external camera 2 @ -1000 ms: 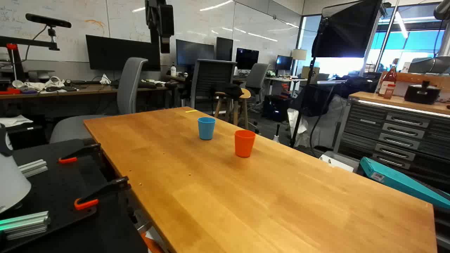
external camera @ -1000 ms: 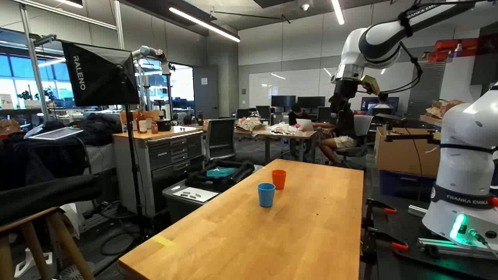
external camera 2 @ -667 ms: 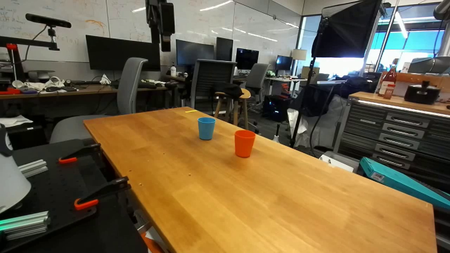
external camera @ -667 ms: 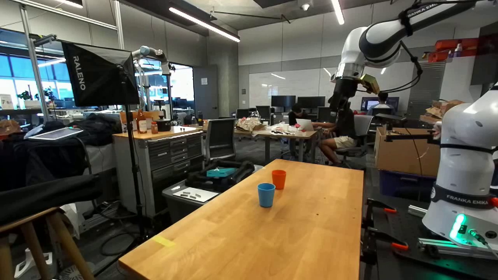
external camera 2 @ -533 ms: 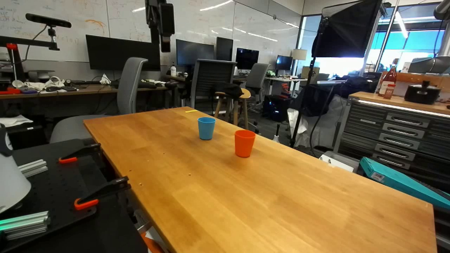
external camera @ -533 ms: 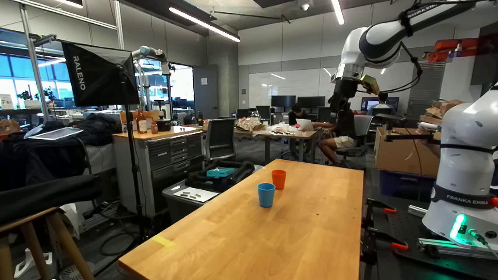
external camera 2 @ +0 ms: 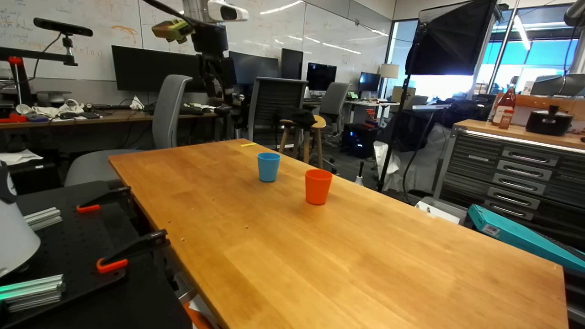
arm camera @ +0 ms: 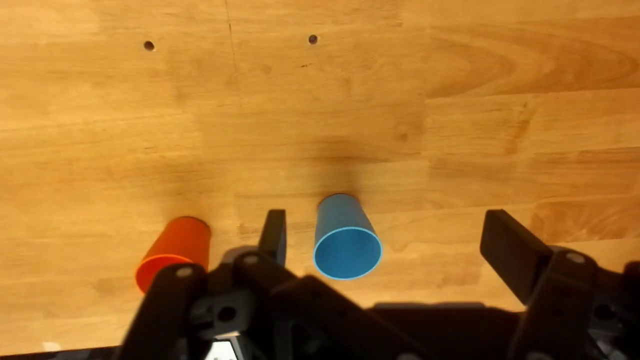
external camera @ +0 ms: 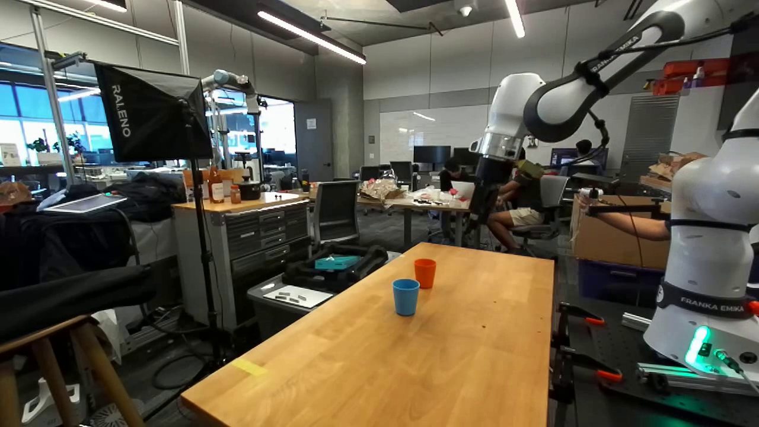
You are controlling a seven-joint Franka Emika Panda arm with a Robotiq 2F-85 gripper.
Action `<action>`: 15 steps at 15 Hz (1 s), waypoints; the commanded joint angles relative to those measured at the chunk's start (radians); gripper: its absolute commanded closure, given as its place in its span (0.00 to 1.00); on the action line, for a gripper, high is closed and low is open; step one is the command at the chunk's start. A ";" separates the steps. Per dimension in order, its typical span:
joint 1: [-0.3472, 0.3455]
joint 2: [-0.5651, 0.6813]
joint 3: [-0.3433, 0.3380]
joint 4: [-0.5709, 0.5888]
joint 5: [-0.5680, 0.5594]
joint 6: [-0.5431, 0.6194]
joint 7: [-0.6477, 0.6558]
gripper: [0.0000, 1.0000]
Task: Put the blue cup on top of the orange cup
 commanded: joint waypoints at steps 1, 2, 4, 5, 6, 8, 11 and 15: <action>-0.041 0.258 0.072 0.146 -0.135 0.089 0.134 0.00; -0.049 0.319 0.079 0.186 -0.182 0.096 0.174 0.00; -0.048 0.440 0.075 0.290 -0.275 0.084 0.262 0.00; -0.037 0.500 0.060 0.347 -0.315 0.076 0.298 0.00; -0.020 0.551 0.043 0.406 -0.342 0.061 0.328 0.00; 0.017 0.655 0.008 0.509 -0.379 0.052 0.367 0.00; 0.076 0.802 -0.051 0.644 -0.386 0.054 0.391 0.00; 0.149 0.949 -0.107 0.767 -0.348 0.046 0.384 0.00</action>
